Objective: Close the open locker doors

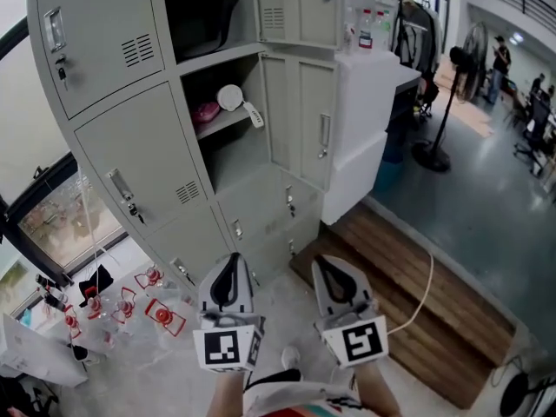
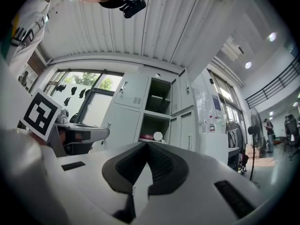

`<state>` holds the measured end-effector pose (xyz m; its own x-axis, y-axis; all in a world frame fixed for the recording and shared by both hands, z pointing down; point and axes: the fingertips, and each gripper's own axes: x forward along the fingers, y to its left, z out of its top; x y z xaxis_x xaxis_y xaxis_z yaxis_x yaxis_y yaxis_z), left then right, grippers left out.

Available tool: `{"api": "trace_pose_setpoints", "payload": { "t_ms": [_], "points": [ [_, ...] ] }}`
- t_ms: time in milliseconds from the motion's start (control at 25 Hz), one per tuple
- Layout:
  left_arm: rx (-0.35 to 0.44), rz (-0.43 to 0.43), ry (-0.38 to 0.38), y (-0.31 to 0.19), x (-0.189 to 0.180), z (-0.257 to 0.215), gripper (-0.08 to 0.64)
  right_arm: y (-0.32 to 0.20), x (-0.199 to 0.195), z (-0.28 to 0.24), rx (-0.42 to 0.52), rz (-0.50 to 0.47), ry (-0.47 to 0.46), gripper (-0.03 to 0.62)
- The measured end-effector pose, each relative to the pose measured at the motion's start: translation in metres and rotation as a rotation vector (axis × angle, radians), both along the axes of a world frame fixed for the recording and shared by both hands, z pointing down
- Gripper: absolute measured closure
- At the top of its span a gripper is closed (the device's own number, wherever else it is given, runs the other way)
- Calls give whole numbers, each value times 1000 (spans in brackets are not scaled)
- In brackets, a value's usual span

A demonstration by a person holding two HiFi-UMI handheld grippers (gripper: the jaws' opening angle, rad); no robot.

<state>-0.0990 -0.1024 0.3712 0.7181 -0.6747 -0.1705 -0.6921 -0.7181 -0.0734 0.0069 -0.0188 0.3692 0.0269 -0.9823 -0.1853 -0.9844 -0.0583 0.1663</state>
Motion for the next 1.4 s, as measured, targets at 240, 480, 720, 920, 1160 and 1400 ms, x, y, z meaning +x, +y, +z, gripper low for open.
{"api": "trace_pose_setpoints", "payload": {
  "t_ms": [240, 480, 720, 920, 1160, 1400],
  "points": [
    [-17, -28, 6, -65, 27, -6, 555, -74, 30, -6, -10, -44, 2, 586],
    [-55, -70, 12, -92, 42, 0, 555, -115, 37, -6, -16, -126, -32, 586],
    [-63, -167, 5, -99, 58, 3, 555, -140, 52, -7, -26, -250, -77, 586],
    [-49, -275, 16, -98, 70, -4, 555, -151, 63, -9, -33, -368, -73, 586],
    [-28, -321, -6, -91, 84, -3, 555, -158, 77, -14, -11, -430, -83, 586],
    [-37, -341, 7, -90, 86, -4, 555, -155, 77, -16, 5, -451, -78, 586]
  ]
}}
